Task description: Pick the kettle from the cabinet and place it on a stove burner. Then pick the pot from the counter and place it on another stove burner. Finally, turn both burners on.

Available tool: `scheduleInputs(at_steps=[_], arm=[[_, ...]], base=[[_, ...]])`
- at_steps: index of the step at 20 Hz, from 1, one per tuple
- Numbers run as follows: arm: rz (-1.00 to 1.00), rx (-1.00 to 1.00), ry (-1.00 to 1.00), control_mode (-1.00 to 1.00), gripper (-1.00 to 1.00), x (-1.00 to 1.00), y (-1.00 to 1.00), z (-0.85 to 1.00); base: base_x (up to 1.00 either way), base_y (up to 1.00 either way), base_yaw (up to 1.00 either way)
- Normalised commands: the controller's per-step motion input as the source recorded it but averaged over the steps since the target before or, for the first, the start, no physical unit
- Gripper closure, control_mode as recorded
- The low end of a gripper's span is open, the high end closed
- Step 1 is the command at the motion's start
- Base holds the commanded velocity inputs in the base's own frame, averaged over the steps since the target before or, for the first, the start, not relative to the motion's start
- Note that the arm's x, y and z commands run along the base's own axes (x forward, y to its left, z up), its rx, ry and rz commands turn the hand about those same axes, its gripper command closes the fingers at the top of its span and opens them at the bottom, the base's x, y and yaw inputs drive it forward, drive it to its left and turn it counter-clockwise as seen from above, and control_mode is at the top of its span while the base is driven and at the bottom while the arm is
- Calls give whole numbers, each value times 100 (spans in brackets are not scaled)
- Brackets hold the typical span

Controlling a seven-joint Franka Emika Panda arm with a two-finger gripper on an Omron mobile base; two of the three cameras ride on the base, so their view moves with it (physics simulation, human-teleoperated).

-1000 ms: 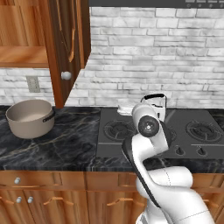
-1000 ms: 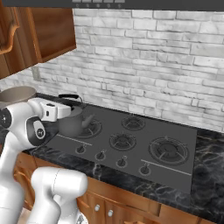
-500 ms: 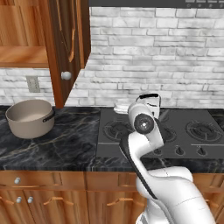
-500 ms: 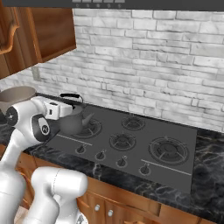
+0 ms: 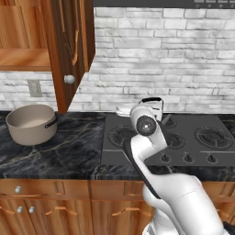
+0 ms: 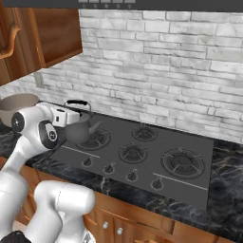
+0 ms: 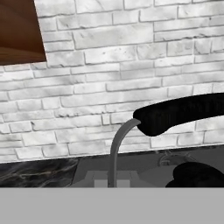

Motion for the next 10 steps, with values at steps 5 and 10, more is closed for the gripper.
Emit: scheduleInputs(at_steps=[5,10], arm=[[0,0,0,-100,100,14,13,-13],[1,0,0,-100,100,19,10,-14]], base=[[0,0,0],[0,0,0]])
